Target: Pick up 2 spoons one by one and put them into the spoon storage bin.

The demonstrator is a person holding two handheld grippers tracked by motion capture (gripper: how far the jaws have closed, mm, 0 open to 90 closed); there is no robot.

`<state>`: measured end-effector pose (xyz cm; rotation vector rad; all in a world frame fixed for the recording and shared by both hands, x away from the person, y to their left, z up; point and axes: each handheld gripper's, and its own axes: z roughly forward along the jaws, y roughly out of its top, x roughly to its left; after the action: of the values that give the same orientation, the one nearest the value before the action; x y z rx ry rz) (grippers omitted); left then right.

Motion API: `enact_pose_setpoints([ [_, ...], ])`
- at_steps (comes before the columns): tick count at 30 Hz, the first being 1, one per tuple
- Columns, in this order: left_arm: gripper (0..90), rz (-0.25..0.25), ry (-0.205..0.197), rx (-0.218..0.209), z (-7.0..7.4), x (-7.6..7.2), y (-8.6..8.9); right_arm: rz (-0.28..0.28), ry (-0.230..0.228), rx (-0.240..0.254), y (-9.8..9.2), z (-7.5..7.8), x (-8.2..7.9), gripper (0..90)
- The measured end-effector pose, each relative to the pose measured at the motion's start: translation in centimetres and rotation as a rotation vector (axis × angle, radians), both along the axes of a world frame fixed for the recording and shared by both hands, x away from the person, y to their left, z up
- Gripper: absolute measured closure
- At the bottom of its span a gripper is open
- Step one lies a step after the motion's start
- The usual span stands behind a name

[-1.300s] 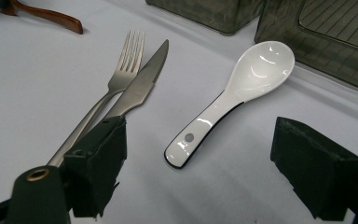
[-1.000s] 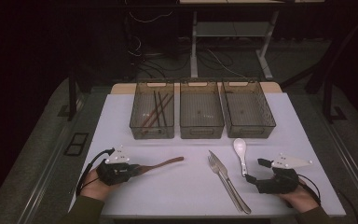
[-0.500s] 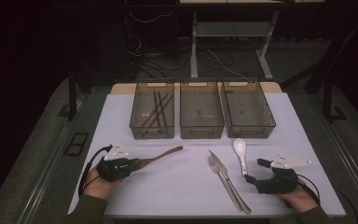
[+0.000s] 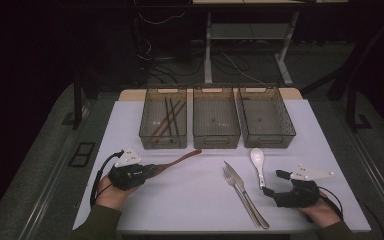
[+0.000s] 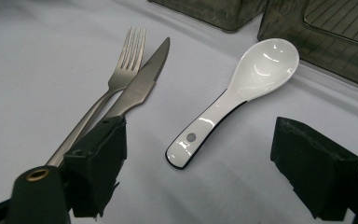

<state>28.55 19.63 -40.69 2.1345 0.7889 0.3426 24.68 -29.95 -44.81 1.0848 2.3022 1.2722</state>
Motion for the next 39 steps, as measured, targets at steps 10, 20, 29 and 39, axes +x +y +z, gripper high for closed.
enact_pose_setpoints([
  [10, 80.2, 0.003, -0.010, -0.063, 1.0, 1.0, -0.8, 0.002, -0.003, -0.004, 0.1, 0.0, 0.0, 17.9],
  [20, 80.2, 0.033, -0.033, -0.066, 2.3, 3.5, -3.0, 0.000, -0.005, -0.001, 0.0, 0.0, -0.1, 17.8],
  [29, 80.2, 0.049, -0.049, -0.091, 3.2, 6.0, -5.6, -0.001, -0.004, 0.001, 0.0, 0.1, -0.1, 17.9],
  [39, 80.2, 0.044, -0.064, -0.103, 3.6, 8.8, -9.1, -0.001, -0.004, 0.004, -0.1, 0.0, -0.1, 17.9],
])
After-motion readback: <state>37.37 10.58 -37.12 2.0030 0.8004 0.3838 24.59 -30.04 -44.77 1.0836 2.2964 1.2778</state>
